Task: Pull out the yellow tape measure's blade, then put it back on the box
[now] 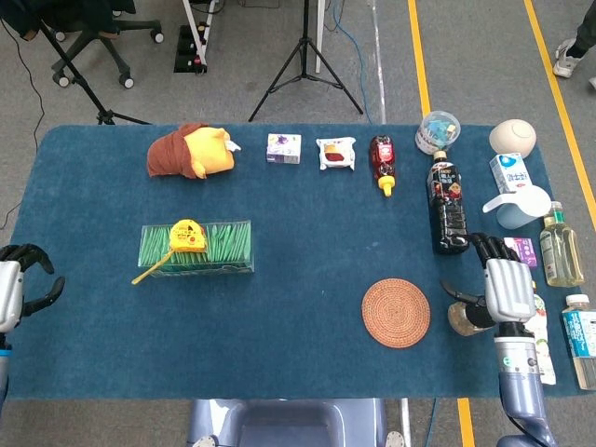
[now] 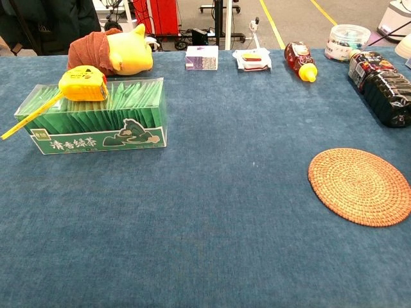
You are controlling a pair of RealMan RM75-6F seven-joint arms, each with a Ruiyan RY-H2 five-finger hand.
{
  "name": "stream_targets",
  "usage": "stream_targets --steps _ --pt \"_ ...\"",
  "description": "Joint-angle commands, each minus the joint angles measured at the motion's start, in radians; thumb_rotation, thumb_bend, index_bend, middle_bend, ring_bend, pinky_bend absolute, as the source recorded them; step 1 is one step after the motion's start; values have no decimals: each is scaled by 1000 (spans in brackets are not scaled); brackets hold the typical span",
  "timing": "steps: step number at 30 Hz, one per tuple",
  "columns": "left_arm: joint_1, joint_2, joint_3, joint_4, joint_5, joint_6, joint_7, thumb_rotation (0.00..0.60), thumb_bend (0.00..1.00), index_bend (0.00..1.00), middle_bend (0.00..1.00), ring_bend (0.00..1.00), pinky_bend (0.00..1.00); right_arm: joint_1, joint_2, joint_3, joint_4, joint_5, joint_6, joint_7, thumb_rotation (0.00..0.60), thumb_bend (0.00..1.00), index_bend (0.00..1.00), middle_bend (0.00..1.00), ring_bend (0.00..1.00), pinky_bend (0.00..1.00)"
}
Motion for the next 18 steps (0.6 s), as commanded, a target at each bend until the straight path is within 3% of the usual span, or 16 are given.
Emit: stream_targets --steps 1,10,18 --pt "60 -5 24 3 30 18 3 600 294 556 426 322 419 -26 22 -20 -35 -8 15 -20 360 237 220 229 203 273" --pt "136 -31 30 18 112 14 32 600 294 556 426 322 410 -72 45 -51 -72 -29 37 -25 359 237 220 229 203 264" --pt "165 -32 3 9 148 -30 40 600 294 556 426 322 409 -103 57 -53 -74 -49 62 -5 358 236 220 229 204 260"
